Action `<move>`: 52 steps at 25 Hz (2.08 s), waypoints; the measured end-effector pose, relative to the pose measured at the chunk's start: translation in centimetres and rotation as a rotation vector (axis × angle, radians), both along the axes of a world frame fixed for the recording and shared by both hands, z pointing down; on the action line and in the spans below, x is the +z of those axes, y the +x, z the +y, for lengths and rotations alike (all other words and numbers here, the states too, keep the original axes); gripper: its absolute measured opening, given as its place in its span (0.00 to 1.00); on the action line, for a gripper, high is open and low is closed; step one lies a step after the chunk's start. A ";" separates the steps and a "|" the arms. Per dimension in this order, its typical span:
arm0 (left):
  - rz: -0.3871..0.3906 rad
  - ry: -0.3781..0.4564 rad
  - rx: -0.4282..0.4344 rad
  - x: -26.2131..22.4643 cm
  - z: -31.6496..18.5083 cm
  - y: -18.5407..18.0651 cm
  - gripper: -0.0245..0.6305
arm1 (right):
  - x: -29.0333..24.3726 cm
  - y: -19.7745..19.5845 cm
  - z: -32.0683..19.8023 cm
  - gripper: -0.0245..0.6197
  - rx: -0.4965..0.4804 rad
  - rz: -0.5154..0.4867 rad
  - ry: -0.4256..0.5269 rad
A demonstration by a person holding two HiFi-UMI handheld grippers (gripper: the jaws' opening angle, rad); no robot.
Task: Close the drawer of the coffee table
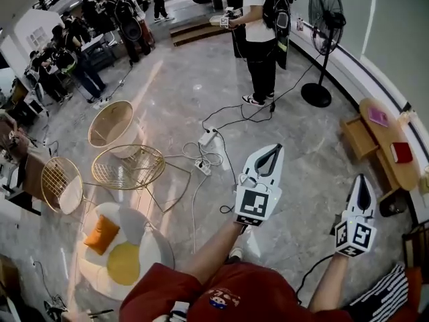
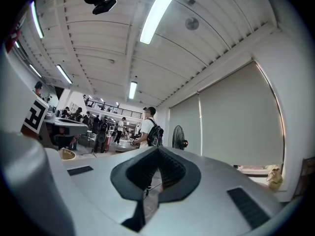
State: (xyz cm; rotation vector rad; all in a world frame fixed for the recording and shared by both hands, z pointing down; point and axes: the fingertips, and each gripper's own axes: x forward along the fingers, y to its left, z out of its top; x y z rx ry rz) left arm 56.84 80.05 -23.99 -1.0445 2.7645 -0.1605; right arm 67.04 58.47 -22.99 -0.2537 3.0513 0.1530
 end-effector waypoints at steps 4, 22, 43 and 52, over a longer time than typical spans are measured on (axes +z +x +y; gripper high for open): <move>0.004 0.006 -0.023 0.3 2.5 -0.9 0.05 | 0.3 -1.6 2.3 0.03 -0.026 -0.002 -0.003; 0.036 0.020 -0.002 1.9 9.8 -6.0 0.05 | 1.5 -6.1 10.2 0.38 0.010 0.017 0.020; 0.042 -0.038 0.070 4.0 -9.1 -15.0 0.05 | 4.8 -14.5 -8.2 0.38 0.083 0.022 -0.070; 0.007 -0.060 0.102 3.5 -20.7 -19.4 0.05 | 5.6 -18.5 -19.3 0.38 0.113 0.024 -0.112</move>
